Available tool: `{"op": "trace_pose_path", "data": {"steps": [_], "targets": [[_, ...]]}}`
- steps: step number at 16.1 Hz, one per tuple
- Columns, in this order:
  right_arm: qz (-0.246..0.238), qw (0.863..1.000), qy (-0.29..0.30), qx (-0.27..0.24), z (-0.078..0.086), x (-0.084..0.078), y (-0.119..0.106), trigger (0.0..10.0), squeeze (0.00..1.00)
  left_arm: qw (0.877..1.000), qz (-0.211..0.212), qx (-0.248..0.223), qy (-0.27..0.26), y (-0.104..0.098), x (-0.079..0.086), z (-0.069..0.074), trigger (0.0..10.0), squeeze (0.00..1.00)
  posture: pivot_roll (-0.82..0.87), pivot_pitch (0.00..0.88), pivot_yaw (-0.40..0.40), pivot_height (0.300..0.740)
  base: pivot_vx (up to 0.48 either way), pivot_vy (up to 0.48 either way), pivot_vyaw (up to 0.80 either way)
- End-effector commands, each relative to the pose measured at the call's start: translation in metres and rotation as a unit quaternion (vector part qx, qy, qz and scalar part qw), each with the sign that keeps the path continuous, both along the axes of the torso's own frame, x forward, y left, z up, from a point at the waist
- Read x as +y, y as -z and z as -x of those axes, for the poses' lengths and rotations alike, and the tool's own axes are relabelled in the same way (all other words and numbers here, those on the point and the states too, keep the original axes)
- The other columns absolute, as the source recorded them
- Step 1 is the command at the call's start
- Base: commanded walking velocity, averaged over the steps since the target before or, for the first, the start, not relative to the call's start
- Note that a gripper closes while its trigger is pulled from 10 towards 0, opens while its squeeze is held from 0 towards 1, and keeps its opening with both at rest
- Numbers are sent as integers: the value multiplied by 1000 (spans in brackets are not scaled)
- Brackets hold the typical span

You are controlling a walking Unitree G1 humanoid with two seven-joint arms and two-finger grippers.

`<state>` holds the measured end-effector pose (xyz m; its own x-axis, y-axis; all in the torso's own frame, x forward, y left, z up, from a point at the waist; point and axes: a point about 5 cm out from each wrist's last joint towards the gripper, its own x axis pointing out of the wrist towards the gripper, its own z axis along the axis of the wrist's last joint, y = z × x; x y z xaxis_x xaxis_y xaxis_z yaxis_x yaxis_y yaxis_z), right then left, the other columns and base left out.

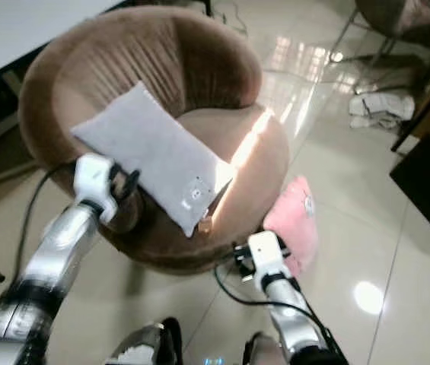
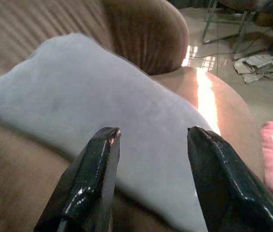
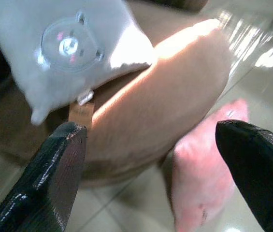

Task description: Move the pillow to the sofa from floor

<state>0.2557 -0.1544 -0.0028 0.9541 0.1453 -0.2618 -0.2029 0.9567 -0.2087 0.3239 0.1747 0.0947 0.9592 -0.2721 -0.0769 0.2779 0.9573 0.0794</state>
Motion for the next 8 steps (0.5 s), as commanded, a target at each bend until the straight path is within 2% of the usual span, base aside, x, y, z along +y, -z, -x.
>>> {"op": "trace_pose_path", "data": {"steps": [1, 3, 6, 8], "targets": [[-13, 1000, 17, -12, 5, -5, -1, 10000, 0, 1000, 6, -5, 10, -8, 3, 7, 10000, 0, -70, 78, 60, 740, 0, 0, 0], [-21, 998, 20, -60, 9, -8, -27, 10000, 0, 999, 30, 12, -2, -6, 7, 24, 10000, 0, -57, 65, 53, 740, 0, 0, 0], [-22, 996, 14, -91, 5, -5, -53, 10000, 0, 999, 29, 36, -24, -2, 8, 43, 10000, 0, -45, 41, 33, 740, 0, 0, 0], [-28, 995, 13, -95, 3, 4, -69, 10000, 0, 999, 19, 31, -27, -7, 3, 44, 10000, 0, -42, 27, 16, 740, 0, -334, 0]]}}
